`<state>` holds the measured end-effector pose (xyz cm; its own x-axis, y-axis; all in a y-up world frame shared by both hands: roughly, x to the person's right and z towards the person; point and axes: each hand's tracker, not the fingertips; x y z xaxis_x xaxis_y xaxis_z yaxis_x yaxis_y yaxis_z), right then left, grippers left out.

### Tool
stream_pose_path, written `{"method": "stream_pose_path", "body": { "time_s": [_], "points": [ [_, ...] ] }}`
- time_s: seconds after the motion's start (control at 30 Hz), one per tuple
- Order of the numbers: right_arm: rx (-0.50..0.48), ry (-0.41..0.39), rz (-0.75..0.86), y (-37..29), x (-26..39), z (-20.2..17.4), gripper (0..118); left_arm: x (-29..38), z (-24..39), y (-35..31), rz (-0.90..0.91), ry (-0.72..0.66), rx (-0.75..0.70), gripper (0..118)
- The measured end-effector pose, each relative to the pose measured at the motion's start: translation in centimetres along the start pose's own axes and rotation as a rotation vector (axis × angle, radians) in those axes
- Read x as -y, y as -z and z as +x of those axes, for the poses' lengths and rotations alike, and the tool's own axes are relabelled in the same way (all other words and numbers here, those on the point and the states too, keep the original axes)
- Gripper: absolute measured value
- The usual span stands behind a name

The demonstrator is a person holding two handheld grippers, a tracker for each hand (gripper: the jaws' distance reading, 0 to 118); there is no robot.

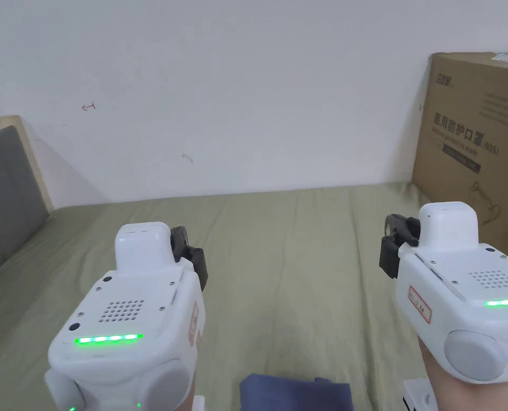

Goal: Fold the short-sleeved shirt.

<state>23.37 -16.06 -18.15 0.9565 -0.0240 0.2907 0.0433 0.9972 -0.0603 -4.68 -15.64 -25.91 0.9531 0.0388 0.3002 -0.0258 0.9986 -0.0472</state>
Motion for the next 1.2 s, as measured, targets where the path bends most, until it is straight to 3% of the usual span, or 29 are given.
{"method": "stream_pose_path", "body": {
  "time_s": [0.07, 0.2, 0.43, 0.57, 0.63, 0.73, 0.83, 0.9, 1.03, 1.13, 1.2],
  "points": [
    [0.032, 0.038, -0.004, -0.7, 0.5, 0.0, 0, 0.3, 0.1, -0.3, -0.004, -0.021, 0.005, 0],
    [0.038, 0.053, -0.068, -0.6, 1.0, 0.6, 0, 0.7, 0.8, 0.1, -0.030, -0.006, 0.011, 0],
    [0.063, 0.074, -0.041, -1.0, 0.3, 1.5, 0, 1.4, 0.8, 0.5, -0.062, 0.011, 0.008, 0],
    [-0.103, 0.059, -0.060, -1.0, 1.0, 1.5, 0, 1.7, -1.3, 0.6, -0.131, -0.056, 0.131, 0],
    [-0.250, 0.028, -0.229, 0.2, 3.3, 1.5, 0, 2.4, -2.7, 0.7, -0.195, -0.096, 0.155, 0],
    [-0.375, 0.111, -0.598, 2.6, 8.6, 1.2, 0, 4.1, -4.0, 0.6, -0.238, -0.067, 0.109, 0],
    [-0.438, 0.203, -0.938, 5.1, 15.6, 0.8, 0, 6.3, -5.4, 0.9, -0.308, -0.070, 0.093, 0],
    [-0.437, 0.278, -1.081, 6.1, 19.4, 1.1, 0, 7.6, -6.3, 1.4, -0.381, -0.092, 0.089, 0],
    [-0.414, 0.336, -1.138, 6.7, 23.2, 2.3, 0, 10.6, -8.8, 3.2, -0.554, -0.245, 0.237, 1],
    [-0.430, 0.451, -1.154, 7.3, 23.5, 3.4, 0, 14.1, -11.1, 5.5, -0.734, -0.486, 0.408, 17],
    [-0.430, 0.479, -1.151, 7.2, 23.8, 3.8, 0, 17.0, -12.1, 6.7, -0.836, -0.633, 0.474, 48]
  ]
}}
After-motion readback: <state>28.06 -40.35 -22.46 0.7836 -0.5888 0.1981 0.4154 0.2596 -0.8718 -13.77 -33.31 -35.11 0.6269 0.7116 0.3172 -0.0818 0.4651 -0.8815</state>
